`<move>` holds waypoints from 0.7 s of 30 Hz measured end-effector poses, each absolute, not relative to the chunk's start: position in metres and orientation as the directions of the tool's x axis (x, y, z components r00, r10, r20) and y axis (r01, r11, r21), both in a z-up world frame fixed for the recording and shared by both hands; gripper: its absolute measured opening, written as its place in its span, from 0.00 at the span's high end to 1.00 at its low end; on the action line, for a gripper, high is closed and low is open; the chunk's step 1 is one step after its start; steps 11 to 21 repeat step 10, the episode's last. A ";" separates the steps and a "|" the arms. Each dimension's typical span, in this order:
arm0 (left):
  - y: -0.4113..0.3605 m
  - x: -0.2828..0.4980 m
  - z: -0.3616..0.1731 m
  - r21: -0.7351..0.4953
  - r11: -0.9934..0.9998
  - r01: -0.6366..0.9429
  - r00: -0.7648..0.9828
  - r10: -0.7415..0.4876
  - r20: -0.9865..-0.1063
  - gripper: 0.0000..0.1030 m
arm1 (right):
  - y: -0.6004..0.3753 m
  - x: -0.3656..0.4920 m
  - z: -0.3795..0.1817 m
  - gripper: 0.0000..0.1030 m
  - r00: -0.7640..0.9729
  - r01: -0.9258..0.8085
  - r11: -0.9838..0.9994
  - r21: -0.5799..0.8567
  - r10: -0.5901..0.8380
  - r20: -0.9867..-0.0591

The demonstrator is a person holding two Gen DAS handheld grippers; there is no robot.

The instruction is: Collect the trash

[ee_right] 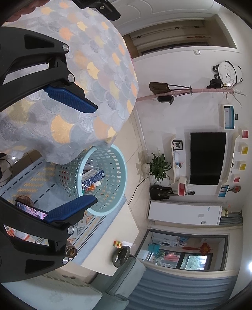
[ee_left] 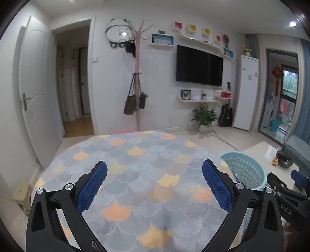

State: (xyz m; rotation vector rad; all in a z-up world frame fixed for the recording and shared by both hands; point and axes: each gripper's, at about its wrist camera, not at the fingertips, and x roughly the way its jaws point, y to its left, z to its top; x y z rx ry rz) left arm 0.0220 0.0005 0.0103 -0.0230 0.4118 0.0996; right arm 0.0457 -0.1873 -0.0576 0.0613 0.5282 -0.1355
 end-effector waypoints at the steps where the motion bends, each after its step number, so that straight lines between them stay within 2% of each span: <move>1: -0.001 0.022 0.011 0.010 0.995 -0.103 0.913 0.098 -0.396 0.07 | -0.187 0.045 -0.057 0.20 0.856 0.145 0.989 0.024 -0.114 -0.505; 7: 0.003 0.020 0.015 -0.028 0.998 -0.062 0.913 0.045 -0.406 0.07 | -0.187 0.046 -0.054 0.20 0.858 0.139 0.990 0.031 -0.104 -0.503; 21: 0.007 0.018 0.017 -0.030 0.997 -0.067 0.917 0.050 -0.395 0.07 | -0.186 0.046 -0.052 0.20 0.860 0.134 0.990 0.031 -0.101 -0.499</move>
